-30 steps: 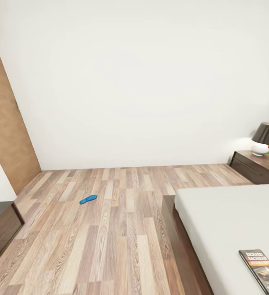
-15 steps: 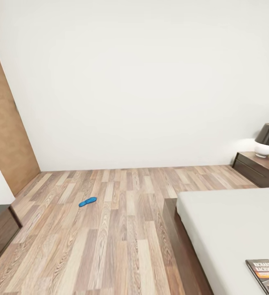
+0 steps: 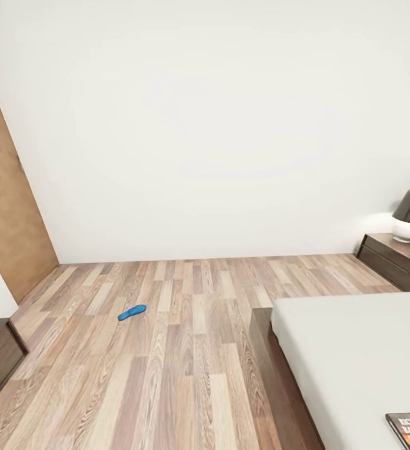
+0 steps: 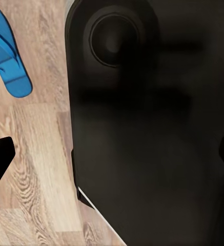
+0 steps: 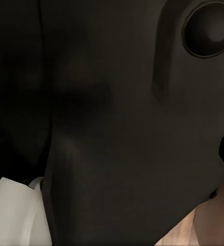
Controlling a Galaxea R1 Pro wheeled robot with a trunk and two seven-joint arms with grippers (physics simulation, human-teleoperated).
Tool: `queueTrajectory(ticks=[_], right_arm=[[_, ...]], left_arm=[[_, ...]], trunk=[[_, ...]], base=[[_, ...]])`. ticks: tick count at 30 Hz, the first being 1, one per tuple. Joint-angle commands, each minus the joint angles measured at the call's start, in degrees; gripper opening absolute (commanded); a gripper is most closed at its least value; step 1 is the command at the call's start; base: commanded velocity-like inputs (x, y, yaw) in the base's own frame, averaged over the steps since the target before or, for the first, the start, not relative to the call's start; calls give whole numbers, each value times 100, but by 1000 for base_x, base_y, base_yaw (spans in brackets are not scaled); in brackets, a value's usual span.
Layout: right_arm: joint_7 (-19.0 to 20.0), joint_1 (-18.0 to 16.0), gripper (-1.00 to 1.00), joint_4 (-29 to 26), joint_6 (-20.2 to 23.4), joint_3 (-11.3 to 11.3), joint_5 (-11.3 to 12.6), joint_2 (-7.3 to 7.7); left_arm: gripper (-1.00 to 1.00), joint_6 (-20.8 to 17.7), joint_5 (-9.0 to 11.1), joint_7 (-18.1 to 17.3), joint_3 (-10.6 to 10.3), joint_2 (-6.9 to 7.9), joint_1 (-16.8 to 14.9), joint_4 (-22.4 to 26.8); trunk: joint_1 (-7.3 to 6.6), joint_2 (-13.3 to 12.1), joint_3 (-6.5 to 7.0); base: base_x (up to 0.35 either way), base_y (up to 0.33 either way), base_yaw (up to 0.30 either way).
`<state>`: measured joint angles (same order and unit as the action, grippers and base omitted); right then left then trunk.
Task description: In the bedroom, move the book from the bed onto either nightstand, and place the two sandals side by side next to the bed.
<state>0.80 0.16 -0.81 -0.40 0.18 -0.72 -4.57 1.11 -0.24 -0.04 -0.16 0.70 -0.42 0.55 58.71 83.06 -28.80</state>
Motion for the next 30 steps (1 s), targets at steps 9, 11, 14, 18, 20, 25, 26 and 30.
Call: queueTrajectory(ticks=[9,11,14,18,20,25,26,30], right_arm=[[8,2,100,-7,-4,-1,-7,5],[8,2,100,-7,-4,-1,-7,7],[8,2,100,-7,-4,-1,-7,6],[8,0,100,-6,-4,-1,-7,8],[8,1,100,-6,-4,-1,-7,8],[8,1,100,-6,-4,-1,-7,8],[8,2,100,-6,-4,-1,-7,9],[9,2,100,-6,-4,-1,-7,9]], left_arm=[[100,12,1,5,1,0,-2,-2],[100,12,3,2,1,0,-2,-2],[100,12,4,2,1,0,-2,-2],[100,12,5,2,-1,0,-2,-2],[100,12,4,1,1,0,-2,-2],[100,12,1,1,1,0,-3,-2],[100,12,2,3,0,0,-3,-2],[100,12,2,8,1,0,-3,-2]], trunk=[[1,2,-5],[1,2,-5],[1,2,-5],[1,2,-5],[1,2,-5],[1,2,-5],[1,2,-5],[1,2,-5]], base=[[149,0,0],[149,0,0],[149,0,0],[150,0,0],[150,0,0],[152,0,0],[153,0,0],[154,0,0]])
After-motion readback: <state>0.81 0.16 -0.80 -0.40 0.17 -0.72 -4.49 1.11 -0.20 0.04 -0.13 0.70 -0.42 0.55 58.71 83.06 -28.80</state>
